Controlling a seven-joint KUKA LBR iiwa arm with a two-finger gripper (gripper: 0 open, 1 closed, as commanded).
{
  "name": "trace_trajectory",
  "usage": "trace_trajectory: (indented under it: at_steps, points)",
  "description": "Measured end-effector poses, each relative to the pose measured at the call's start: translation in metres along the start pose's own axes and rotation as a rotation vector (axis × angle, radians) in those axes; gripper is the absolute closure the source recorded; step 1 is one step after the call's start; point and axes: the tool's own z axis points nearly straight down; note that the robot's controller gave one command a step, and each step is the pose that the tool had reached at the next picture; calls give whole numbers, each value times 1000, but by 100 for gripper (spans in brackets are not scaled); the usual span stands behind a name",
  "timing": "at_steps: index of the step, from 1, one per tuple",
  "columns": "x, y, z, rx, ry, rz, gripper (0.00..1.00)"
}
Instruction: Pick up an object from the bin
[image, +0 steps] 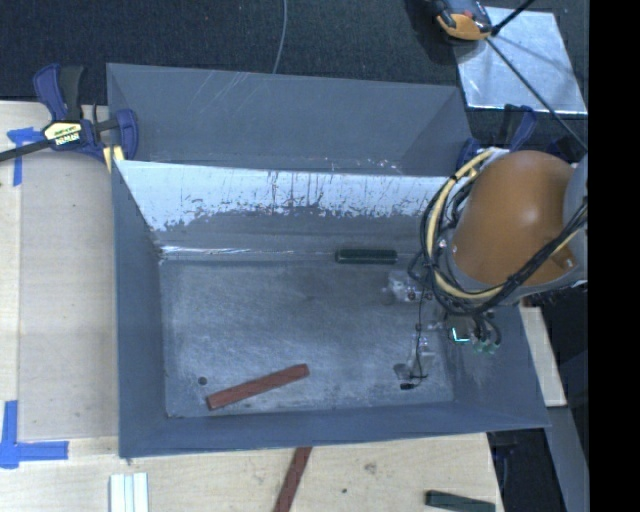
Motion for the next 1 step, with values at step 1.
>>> trace_trajectory:
  at_steps: [1]
  points:
    - [-2, 0, -4, 1, -8, -1, 0]
